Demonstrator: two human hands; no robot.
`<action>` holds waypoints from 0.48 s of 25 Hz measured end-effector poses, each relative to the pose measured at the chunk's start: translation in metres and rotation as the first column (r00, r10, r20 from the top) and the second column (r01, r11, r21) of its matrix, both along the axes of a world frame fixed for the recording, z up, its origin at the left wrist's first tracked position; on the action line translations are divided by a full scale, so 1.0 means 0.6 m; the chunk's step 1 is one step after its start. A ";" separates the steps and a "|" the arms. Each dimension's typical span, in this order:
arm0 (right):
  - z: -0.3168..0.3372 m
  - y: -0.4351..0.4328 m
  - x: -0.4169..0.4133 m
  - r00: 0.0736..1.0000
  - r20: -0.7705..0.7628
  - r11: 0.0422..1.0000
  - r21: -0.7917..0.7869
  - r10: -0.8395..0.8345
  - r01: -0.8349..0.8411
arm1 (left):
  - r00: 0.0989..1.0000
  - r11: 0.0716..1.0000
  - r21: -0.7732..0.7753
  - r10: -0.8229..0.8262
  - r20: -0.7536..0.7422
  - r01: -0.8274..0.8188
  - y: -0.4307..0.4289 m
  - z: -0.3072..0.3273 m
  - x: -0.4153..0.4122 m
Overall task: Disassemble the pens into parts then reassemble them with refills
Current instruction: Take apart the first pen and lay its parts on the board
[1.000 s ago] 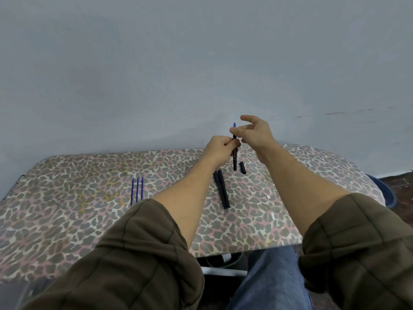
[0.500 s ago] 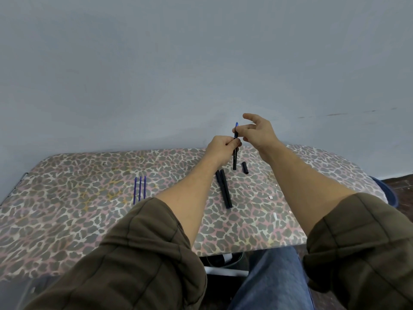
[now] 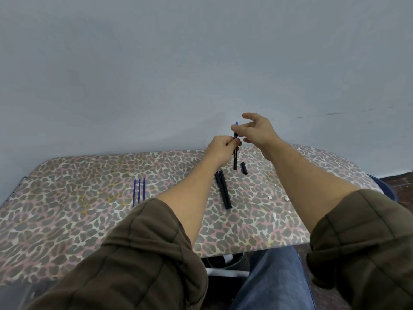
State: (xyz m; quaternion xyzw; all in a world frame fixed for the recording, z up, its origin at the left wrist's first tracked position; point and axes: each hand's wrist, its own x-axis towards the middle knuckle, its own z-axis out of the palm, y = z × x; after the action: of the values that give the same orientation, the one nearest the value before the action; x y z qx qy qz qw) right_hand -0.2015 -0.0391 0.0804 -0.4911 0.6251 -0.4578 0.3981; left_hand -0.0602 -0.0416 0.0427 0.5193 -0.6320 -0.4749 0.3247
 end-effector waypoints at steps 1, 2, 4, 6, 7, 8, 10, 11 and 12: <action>-0.001 0.000 0.000 1.000 -0.021 1.000 -0.010 -0.016 0.016 | 1.000 1.000 -0.001 -0.003 -0.001 0.003 0.000 -0.001 -0.001; -0.002 0.000 0.000 0.999 -0.025 0.999 -0.024 -0.027 0.026 | 1.000 1.000 -0.001 -0.003 -0.006 0.003 0.000 -0.002 -0.003; -0.003 0.001 -0.001 1.000 0.006 0.999 -0.043 -0.014 0.014 | 1.000 1.000 -0.001 0.000 -0.025 0.000 0.002 -0.002 -0.004; -0.001 0.002 -0.002 0.999 0.048 0.999 -0.031 0.011 -0.010 | 1.000 1.000 -0.008 0.003 -0.030 -0.003 0.001 -0.001 -0.005; 0.000 0.001 -0.001 0.998 0.053 1.000 -0.016 0.016 -0.015 | 1.000 1.000 -0.010 0.003 -0.029 -0.004 0.001 -0.001 -0.005; 0.002 0.000 0.000 0.999 0.037 1.000 -0.005 0.014 -0.014 | 1.000 1.000 -0.009 0.003 -0.027 -0.003 0.001 -0.001 -0.005; 0.004 -0.001 0.002 1.000 -0.023 1.000 -0.007 -0.009 0.009 | 1.000 1.000 -0.002 -0.001 -0.029 0.001 0.001 -0.001 -0.005; 0.005 -0.001 0.003 0.999 -0.033 1.000 -0.018 -0.019 0.019 | 0.999 1.000 0.002 -0.002 -0.035 0.002 0.001 -0.001 -0.006; 0.005 0.000 0.002 1.000 -0.019 0.999 -0.029 -0.017 0.017 | 0.999 1.000 0.004 -0.002 -0.041 0.002 0.000 -0.001 -0.006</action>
State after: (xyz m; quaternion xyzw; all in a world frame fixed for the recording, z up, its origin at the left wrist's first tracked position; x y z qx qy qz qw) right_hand -0.2002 -0.0393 0.0833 -0.4958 0.6263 -0.4655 0.3810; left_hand -0.0640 -0.0414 0.0419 0.5093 -0.6249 -0.4870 0.3361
